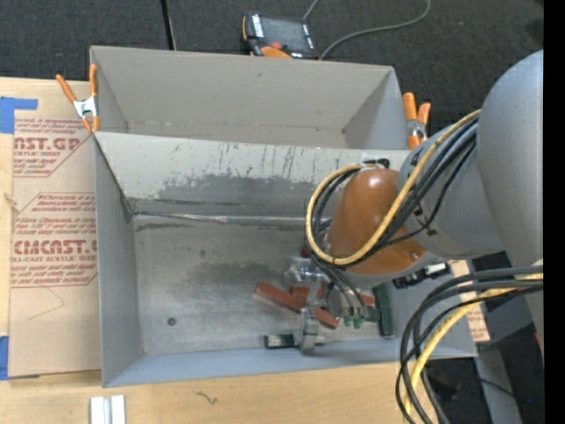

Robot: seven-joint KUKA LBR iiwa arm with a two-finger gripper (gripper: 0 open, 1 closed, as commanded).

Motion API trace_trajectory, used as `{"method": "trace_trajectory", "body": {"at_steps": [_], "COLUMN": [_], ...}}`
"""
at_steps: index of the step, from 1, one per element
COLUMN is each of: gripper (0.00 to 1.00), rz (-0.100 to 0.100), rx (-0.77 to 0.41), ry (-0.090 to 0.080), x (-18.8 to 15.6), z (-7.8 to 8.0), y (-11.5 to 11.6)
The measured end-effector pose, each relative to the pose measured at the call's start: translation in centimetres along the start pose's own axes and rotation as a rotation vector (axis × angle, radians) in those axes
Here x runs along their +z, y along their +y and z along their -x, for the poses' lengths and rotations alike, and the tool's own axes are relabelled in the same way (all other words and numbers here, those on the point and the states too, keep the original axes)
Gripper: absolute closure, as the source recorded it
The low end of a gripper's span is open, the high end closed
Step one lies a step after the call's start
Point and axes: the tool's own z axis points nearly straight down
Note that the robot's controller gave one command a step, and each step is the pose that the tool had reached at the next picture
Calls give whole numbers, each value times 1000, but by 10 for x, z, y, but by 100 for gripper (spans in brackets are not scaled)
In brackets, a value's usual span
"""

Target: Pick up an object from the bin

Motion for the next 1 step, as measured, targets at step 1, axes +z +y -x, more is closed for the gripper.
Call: {"method": "trace_trajectory", "body": {"at_steps": [1], "gripper": [100], "rz": [-1], "rx": [4], "ry": [4], "x": [-3], "z": [2], "y": [-3]}}
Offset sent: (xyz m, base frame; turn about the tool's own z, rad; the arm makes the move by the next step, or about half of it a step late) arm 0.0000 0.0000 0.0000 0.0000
